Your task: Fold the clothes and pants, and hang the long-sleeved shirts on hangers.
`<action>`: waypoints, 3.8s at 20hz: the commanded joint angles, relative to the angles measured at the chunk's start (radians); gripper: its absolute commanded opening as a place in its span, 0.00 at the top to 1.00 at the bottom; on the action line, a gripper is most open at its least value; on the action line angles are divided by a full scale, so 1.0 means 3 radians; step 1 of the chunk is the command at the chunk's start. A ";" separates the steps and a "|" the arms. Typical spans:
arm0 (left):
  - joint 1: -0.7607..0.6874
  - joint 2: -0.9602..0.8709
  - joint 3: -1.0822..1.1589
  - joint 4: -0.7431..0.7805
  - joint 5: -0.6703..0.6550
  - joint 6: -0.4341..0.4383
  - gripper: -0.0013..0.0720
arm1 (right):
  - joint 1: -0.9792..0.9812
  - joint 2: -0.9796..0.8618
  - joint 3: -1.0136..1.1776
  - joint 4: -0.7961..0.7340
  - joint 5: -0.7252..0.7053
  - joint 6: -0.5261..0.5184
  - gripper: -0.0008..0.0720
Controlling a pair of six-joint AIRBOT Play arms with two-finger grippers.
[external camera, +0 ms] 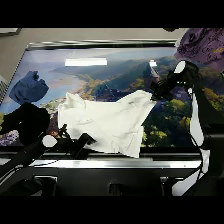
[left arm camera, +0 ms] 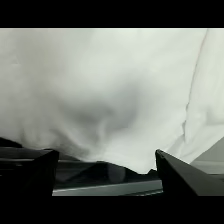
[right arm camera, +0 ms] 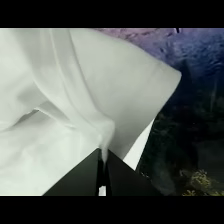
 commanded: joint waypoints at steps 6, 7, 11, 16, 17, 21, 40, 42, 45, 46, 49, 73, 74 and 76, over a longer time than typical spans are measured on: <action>-0.0027 -0.0337 0.0008 -0.0715 0.0150 0.0743 0.87 | 0.0004 0.0003 -0.0001 -0.0008 0.0045 0.0001 0.96; -0.0022 -0.0336 0.0033 -0.0788 0.0142 0.0882 0.96 | 0.0004 0.0003 -0.0001 -0.0008 0.0074 0.0001 0.96; 0.0373 -0.0275 0.0502 -0.0796 -0.0191 0.1734 0.96 | -0.0004 0.0125 0.0005 -0.0055 -0.0015 -0.0122 0.96; 0.1692 0.0108 0.1965 -0.0626 -0.1041 0.2296 0.96 | -0.0004 0.0726 0.0183 -0.1258 -0.0390 0.0058 0.96; 0.1904 0.0195 0.2309 -0.0533 -0.1166 0.2295 0.96 | -0.0004 0.0899 0.0205 -0.1478 -0.0511 0.0164 0.96; 0.2514 0.0568 0.3559 -0.0362 -0.1413 0.2293 0.96 | -0.0004 0.1680 0.0207 -0.2172 -0.0646 0.0451 0.96; 0.2747 0.0577 0.3292 0.0083 -0.2040 0.1506 0.96 | 0.0000 0.2178 0.0192 -0.1035 -0.0425 0.0682 0.96; 0.2459 0.0251 0.2871 0.0197 -0.1933 0.1615 0.96 | 0.0000 0.1506 0.0192 -0.0696 -0.0203 0.0596 0.96; 0.2070 -0.0327 0.2344 0.0580 -0.1488 0.1682 0.96 | 0.0041 0.0567 0.0192 -0.0333 -0.0053 0.0520 0.96; 0.1998 -0.0532 0.2246 0.0624 -0.1328 0.1682 0.96 | 0.0064 0.0334 0.0192 -0.0273 -0.0061 0.0492 0.96; 0.1882 -0.1019 0.2210 0.0628 -0.1111 0.1682 0.96 | 0.0188 -0.0140 0.0192 -0.0228 -0.0060 0.0482 0.96; 0.1867 -0.1176 0.2210 0.0631 -0.1237 0.1682 0.96 | 0.0935 0.2124 -0.3248 0.1481 -0.1264 -0.1427 0.34; 0.1867 -0.1176 0.2210 0.0631 -0.1249 0.1682 0.96 | 0.1132 0.2120 -0.3382 0.1488 -0.1479 -0.1335 0.33; 0.1867 -0.1176 0.2210 0.0631 -0.1260 0.1682 0.96 | 0.1470 0.2070 -0.3543 0.1609 -0.1851 -0.1189 0.33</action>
